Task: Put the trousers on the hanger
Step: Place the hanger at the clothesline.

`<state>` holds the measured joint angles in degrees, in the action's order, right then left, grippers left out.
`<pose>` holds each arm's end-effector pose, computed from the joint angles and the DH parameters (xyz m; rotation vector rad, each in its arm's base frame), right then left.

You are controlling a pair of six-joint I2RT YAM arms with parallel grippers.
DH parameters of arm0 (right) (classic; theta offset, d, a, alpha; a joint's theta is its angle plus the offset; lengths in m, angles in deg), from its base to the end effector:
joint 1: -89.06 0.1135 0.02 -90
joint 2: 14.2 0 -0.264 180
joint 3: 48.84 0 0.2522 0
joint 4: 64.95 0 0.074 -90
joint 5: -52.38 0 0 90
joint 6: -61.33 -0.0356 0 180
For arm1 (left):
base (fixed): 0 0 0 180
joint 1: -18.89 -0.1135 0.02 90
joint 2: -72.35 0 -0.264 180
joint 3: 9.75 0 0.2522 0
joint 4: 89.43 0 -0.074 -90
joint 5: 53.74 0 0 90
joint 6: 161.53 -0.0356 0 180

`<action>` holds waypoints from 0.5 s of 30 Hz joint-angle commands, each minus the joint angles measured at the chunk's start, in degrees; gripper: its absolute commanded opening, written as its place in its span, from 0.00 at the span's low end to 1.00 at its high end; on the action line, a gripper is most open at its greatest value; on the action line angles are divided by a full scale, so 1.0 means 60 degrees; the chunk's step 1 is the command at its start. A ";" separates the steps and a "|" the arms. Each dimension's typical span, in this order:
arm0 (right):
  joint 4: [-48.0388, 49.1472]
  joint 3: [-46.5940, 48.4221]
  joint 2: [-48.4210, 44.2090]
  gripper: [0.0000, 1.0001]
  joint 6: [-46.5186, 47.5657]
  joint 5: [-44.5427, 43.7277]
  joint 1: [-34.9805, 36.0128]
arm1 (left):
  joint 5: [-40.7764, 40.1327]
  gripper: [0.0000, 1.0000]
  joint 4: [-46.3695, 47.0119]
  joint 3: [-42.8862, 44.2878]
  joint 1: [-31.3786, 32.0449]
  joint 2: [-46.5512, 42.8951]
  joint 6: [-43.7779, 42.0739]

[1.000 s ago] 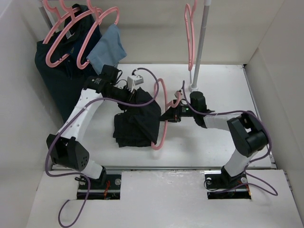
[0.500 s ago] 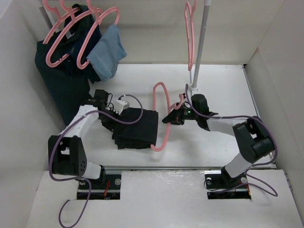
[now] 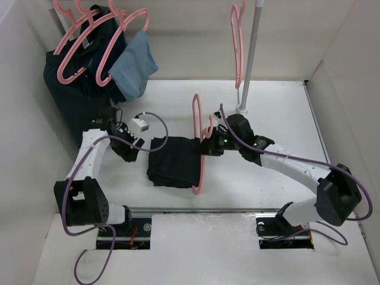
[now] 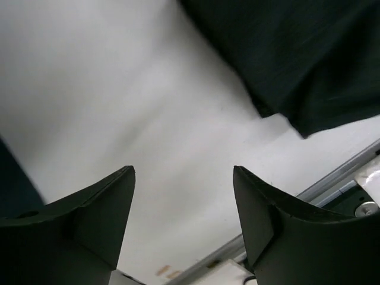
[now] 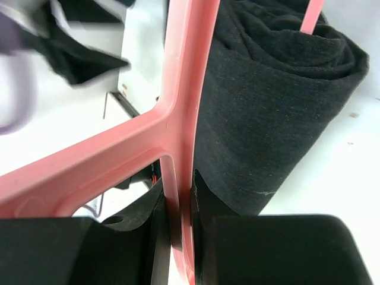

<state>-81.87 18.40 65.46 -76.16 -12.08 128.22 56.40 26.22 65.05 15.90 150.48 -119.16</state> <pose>0.2318 0.2086 0.2670 -0.1383 2.3353 1.3133 0.2586 0.0012 0.2578 1.0865 2.4035 -0.2009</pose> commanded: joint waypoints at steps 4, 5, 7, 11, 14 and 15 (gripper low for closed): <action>-0.1083 0.2467 -0.0547 0.00 0.0780 -0.0667 0.0929 | 0.3876 0.73 -0.2409 0.2409 0.1080 -0.1255 -0.0751; -0.1244 0.2774 -0.0547 0.00 0.0780 -0.0755 0.1031 | 0.4213 0.76 -0.2409 0.2512 0.1678 -0.1462 -0.0747; -0.1523 0.3839 -0.0547 0.00 0.0780 -0.1310 0.1397 | 0.5296 0.85 -0.2409 0.2819 0.2194 -0.1828 -0.0543; -0.2838 0.5835 0.0387 0.00 0.0621 -0.2248 0.1487 | 0.6602 1.00 -0.1210 0.3449 0.3394 -0.2167 0.1445; -0.3296 0.7486 0.1033 0.00 0.0619 -0.2835 0.1487 | 0.7086 1.00 0.0020 0.3743 0.3850 -0.2050 0.3349; -0.3543 0.7886 0.1485 0.00 0.0619 -0.2836 0.1487 | 0.7174 1.00 0.0386 0.3830 0.3953 -0.1963 0.3862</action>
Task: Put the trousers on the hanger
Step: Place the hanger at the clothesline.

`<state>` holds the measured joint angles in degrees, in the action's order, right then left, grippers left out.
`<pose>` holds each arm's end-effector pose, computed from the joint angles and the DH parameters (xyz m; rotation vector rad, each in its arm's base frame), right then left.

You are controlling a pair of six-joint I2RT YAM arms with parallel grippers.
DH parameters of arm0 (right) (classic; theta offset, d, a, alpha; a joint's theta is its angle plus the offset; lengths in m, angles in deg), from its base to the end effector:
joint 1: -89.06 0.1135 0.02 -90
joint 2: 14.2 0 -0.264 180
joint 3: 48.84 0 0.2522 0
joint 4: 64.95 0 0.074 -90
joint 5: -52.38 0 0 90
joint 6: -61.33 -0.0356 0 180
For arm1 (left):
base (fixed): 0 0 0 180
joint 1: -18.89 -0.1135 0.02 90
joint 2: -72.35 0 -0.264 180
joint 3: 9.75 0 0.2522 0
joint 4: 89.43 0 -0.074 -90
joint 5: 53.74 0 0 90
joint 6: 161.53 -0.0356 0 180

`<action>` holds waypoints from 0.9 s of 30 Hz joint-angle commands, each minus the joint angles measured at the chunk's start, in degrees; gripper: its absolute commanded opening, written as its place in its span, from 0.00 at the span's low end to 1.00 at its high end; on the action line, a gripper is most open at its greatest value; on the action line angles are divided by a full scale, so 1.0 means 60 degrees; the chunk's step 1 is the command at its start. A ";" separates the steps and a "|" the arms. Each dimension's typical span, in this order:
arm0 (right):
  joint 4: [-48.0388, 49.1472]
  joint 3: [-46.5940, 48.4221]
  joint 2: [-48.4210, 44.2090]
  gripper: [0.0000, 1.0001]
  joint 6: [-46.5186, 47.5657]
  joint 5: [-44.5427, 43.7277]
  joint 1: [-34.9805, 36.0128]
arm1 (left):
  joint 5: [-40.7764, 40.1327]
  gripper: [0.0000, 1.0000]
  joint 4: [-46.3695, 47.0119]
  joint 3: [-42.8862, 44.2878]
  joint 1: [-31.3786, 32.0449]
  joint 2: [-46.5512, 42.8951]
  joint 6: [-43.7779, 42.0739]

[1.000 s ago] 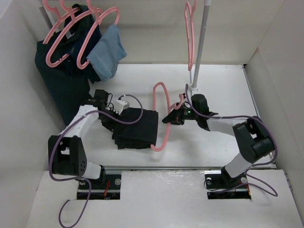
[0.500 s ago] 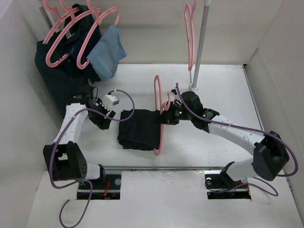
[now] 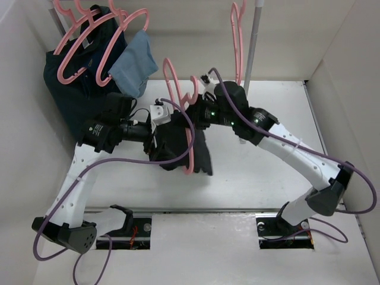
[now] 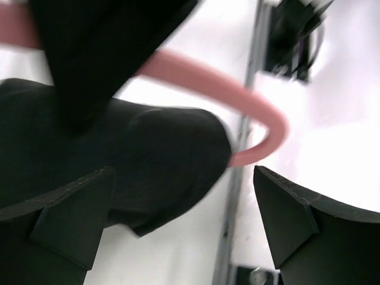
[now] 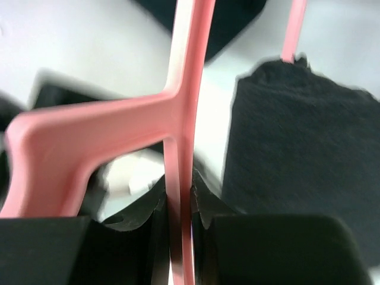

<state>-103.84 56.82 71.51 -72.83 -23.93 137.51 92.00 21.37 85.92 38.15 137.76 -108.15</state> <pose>0.2192 0.2601 0.4276 -0.2603 2.1067 1.2673 0.1802 -0.0941 0.4215 1.3702 1.5157 -0.8928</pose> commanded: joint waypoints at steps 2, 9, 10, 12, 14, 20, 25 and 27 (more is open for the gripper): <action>-0.0191 0.2475 0.0903 0.00 0.0065 -0.1065 -0.0062 | 0.1241 1.00 0.2333 0.0352 0.0363 0.0158 0.3418; -0.0821 0.3010 0.1330 0.00 -0.0330 -0.2017 -0.0062 | -0.0238 1.00 0.4416 -0.0438 0.0539 0.0246 0.5922; -0.0822 0.3009 0.1330 0.00 -0.0432 -0.2120 -0.0062 | -0.0238 1.00 0.4609 -0.0439 0.0539 0.0377 0.6174; -0.0822 0.2805 0.1242 0.00 -0.0549 -0.2266 0.0025 | -0.0544 1.00 0.4874 -0.0526 0.0640 0.0538 0.6382; -0.0604 0.2657 0.1139 0.00 -0.0637 -0.2398 0.0026 | -0.1056 1.00 0.4875 -0.0526 0.0743 0.0845 0.6484; -0.0412 0.2439 0.1022 0.00 -0.0828 -0.2678 0.0202 | -0.1557 1.00 0.4727 -0.0526 0.1241 0.1169 0.6221; -0.0017 0.2526 0.1416 0.00 -0.1033 -0.2253 0.0290 | -0.1557 0.65 0.4728 -0.0614 0.1330 0.1257 0.6221; 0.0100 0.2395 0.1418 0.00 -0.1033 -0.2004 0.0290 | -0.1090 0.43 0.4728 -0.0876 0.1330 0.1257 0.6221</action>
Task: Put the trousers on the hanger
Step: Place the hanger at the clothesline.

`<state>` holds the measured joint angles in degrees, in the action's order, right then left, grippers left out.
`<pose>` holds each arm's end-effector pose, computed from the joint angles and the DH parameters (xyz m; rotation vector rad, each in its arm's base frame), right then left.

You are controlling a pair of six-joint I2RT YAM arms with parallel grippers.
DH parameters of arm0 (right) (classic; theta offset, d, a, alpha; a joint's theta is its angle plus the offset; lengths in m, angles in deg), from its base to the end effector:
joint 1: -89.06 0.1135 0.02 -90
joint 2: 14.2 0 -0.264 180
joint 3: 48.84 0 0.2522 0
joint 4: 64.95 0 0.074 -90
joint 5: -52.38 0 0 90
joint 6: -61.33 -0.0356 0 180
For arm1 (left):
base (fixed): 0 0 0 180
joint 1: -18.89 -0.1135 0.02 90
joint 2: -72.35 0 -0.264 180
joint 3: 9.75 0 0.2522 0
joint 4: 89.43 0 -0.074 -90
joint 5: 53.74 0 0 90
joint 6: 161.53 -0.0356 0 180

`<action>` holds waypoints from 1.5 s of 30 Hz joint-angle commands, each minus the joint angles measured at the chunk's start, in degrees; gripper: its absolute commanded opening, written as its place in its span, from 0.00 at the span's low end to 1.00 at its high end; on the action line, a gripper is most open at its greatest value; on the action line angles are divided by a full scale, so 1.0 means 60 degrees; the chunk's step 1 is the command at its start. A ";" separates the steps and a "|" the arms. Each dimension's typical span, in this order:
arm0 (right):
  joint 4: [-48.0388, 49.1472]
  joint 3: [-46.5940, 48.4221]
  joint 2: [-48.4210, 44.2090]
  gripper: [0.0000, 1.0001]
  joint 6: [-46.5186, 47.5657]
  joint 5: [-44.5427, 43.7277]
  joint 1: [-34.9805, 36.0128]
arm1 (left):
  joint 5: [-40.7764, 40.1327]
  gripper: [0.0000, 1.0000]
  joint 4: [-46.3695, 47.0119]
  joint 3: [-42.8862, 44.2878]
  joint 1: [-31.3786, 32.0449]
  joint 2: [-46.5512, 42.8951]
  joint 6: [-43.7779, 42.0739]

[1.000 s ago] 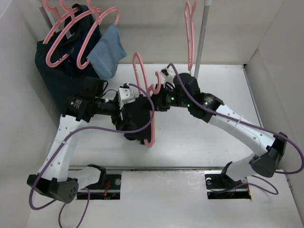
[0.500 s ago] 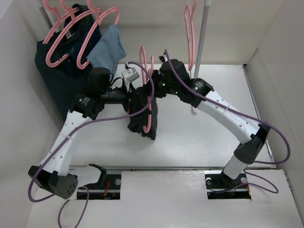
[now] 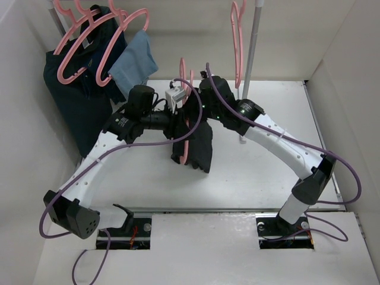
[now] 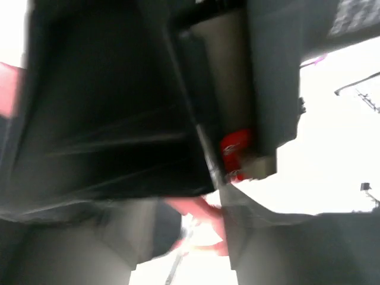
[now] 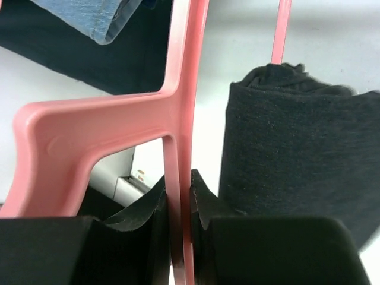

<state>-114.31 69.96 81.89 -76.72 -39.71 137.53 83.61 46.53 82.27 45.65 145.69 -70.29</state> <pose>0.2520 0.2826 0.4242 0.0166 2.1924 0.9827 0.2310 -0.1458 0.4052 0.9653 1.7954 -1.1363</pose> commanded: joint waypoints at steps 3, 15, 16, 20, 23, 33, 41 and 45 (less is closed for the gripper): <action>0.1963 0.0015 -0.0137 0.00 -0.0108 0.1079 0.0286 | 0.0954 0.00 0.0623 -0.0519 -0.0416 -0.0270 0.0335; 0.2169 -0.1449 -0.0559 0.58 0.2613 0.3349 -0.0548 | 0.2389 0.00 0.0361 -0.0622 -0.2012 -0.1281 0.1391; 0.2168 -0.1639 -0.0692 0.68 0.2923 0.3351 -0.0650 | 0.2710 0.00 0.0244 -0.0534 -0.2145 -0.1281 0.1391; 0.1904 -0.2752 -0.1687 0.89 0.4710 0.2620 -0.0827 | 0.3516 0.00 -0.0574 -0.0431 -0.2716 -0.1281 0.0880; 0.2561 -0.4084 -0.2741 0.92 0.6101 0.2792 -0.0827 | 0.4321 0.00 -0.1191 -0.0431 -0.3097 -0.1048 0.0397; 0.5581 -0.7882 -0.4999 1.00 0.9387 0.4154 -0.0915 | 0.4896 0.00 -0.2280 -0.0810 -0.3318 -0.1060 -0.0724; 0.7219 -0.8527 -0.4006 1.00 0.8229 0.5007 -0.0915 | 0.5539 0.00 0.0095 -0.1368 -0.3318 -0.1515 0.1214; 0.9296 -0.8526 -0.2952 1.00 0.7542 0.5502 -0.1119 | 0.5540 0.00 0.0096 -0.1367 -0.3318 -0.1515 0.1317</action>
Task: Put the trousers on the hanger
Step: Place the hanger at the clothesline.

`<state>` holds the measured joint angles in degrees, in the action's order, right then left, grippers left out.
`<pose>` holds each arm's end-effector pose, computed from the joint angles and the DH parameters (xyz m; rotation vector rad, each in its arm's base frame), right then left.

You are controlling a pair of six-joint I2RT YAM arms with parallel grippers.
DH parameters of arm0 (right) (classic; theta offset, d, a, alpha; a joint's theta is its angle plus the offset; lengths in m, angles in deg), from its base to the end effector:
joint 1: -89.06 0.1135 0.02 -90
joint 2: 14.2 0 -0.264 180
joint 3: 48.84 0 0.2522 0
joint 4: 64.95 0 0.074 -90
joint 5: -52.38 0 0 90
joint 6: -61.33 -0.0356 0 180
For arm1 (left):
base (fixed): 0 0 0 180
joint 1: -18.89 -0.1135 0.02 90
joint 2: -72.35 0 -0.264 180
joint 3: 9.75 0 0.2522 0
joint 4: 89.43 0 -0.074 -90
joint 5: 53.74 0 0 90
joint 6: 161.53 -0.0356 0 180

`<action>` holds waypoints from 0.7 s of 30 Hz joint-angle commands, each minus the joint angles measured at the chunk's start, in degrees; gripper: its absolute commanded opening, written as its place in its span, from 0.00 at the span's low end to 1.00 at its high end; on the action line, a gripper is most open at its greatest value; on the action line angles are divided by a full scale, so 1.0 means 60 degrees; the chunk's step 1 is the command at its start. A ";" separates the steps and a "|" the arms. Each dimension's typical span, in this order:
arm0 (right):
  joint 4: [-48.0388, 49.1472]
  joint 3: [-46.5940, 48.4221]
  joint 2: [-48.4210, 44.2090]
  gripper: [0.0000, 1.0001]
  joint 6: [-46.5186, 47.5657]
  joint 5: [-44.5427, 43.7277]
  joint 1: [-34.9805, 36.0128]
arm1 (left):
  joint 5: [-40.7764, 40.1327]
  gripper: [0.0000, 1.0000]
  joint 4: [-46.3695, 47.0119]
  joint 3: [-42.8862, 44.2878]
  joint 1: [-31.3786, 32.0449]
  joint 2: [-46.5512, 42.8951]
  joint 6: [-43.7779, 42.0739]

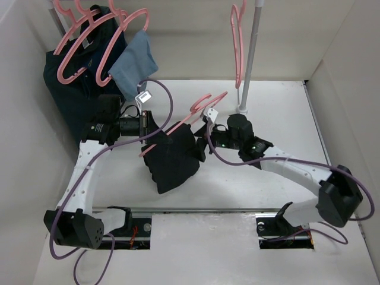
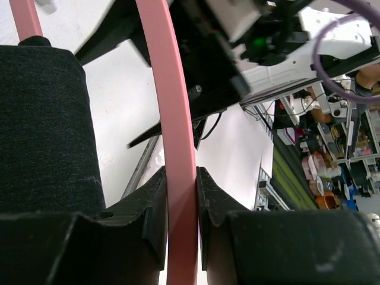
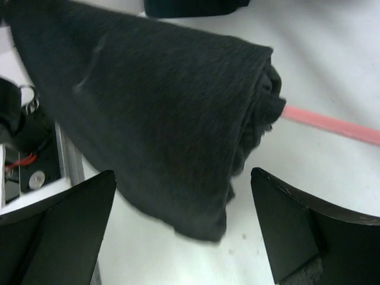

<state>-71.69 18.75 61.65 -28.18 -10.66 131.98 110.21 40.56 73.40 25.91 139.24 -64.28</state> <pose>0.2140 0.2210 0.3059 -1.0155 1.6172 0.9412 0.2223 -0.0618 0.3803 0.7460 1.8645 -1.5154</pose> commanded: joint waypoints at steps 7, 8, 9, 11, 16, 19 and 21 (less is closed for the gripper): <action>0.3852 0.1062 0.2035 0.88 -0.1590 0.2009 -0.0283 | 0.1210 0.00 0.2407 -0.0299 -0.0029 -0.0864 0.1383; 0.3853 0.1064 0.2122 0.74 -0.1837 0.2097 -0.0283 | 0.1210 0.00 0.2597 -0.0386 -0.0029 -0.0996 0.1588; 0.3853 0.1165 0.2123 0.26 -0.2043 0.1968 -0.0283 | 0.1210 0.00 0.2773 -0.0387 -0.0029 -0.0997 0.1895; 0.3955 0.0919 0.1978 0.00 -0.2307 0.1777 -0.0604 | 0.1123 0.00 0.2878 -0.0505 -0.0029 -0.1085 0.1898; 0.4805 -0.0224 0.1362 0.00 -0.3201 0.1572 -0.1585 | -0.0074 0.00 0.0407 0.0006 -0.0409 -0.0574 0.0116; 0.4805 -0.0430 0.1156 0.00 -0.3406 0.1395 -0.2229 | -0.0664 0.00 -0.0271 0.0198 -0.0512 -0.0470 -0.0417; 0.4805 -0.0517 0.1156 0.00 -0.3523 0.1307 -0.2638 | -0.0578 0.00 -0.0272 0.0199 -0.0512 -0.0470 -0.0519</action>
<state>-51.67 14.97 71.75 -46.02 -1.50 119.15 108.18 42.27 71.74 23.62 136.82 -63.08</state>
